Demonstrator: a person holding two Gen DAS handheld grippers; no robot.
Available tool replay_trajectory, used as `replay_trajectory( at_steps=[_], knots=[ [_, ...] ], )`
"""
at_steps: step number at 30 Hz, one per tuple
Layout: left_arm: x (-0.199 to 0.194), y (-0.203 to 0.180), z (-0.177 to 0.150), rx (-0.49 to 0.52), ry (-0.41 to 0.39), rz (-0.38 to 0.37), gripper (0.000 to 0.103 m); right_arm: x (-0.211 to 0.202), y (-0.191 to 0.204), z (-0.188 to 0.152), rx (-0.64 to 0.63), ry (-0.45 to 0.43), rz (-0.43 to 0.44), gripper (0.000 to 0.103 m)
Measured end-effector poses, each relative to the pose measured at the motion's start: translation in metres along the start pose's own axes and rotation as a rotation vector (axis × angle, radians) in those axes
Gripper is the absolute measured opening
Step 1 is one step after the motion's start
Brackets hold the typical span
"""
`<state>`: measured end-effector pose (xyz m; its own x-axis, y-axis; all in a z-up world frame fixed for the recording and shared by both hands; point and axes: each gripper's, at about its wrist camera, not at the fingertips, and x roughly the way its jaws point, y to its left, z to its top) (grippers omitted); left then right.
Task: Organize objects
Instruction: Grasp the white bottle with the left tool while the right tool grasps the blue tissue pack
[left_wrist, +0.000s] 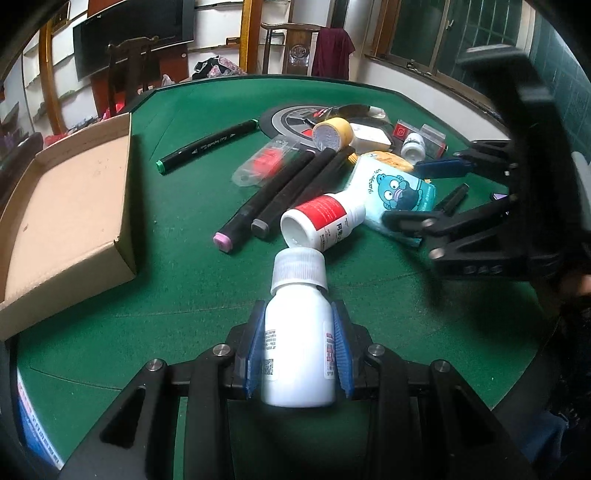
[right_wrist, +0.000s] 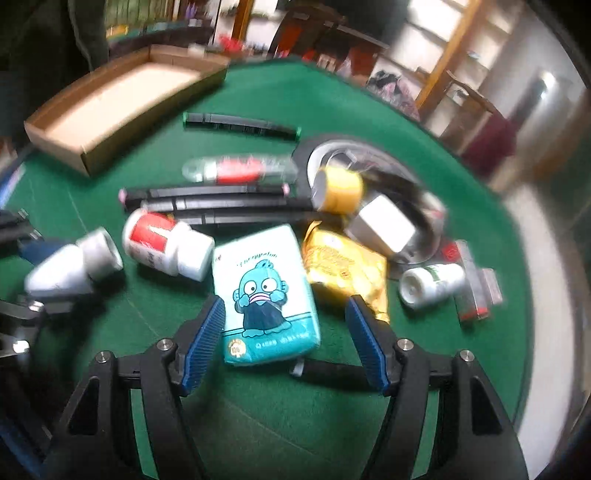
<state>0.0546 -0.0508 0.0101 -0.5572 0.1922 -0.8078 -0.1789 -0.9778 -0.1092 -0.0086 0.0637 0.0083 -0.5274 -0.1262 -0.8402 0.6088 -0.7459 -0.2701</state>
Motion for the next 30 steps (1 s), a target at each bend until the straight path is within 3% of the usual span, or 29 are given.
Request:
replay_trajectory(
  at_steps=[6, 9, 19, 22, 27, 28, 29, 30],
  knots=[
    [0.0, 0.0, 0.001, -0.009, -0.002, 0.002, 0.03, 0.011, 0.008, -0.002, -0.022, -0.006, -0.011, 0.064],
    [0.0, 0.0, 0.002, -0.012, -0.003, 0.001, 0.03, 0.009, 0.0, -0.008, 0.023, -0.005, 0.047, 0.044],
    [-0.012, 0.003, 0.002, -0.046, -0.049, -0.054, 0.03, -0.021, -0.036, -0.034, 0.224, -0.1, 0.187, 0.019],
    [-0.015, 0.004, 0.002, -0.05, -0.051, -0.053, 0.03, -0.028, -0.038, -0.031, 0.229, -0.114, 0.187, 0.018],
    [-0.013, 0.002, -0.002, -0.045, -0.035, -0.054, 0.03, -0.018, -0.03, -0.026, 0.19, -0.05, 0.162, 0.021],
    [-0.013, 0.001, -0.002, -0.044, -0.036, -0.054, 0.03, -0.016, -0.029, -0.025, 0.18, -0.03, 0.141, 0.025],
    [-0.013, 0.001, -0.002, -0.044, -0.036, -0.057, 0.03, -0.014, -0.027, -0.024, 0.169, -0.017, 0.115, 0.037],
    [-0.013, 0.001, -0.002, -0.045, -0.035, -0.06, 0.03, -0.013, -0.026, -0.023, 0.158, -0.007, 0.082, 0.055]
  ],
)
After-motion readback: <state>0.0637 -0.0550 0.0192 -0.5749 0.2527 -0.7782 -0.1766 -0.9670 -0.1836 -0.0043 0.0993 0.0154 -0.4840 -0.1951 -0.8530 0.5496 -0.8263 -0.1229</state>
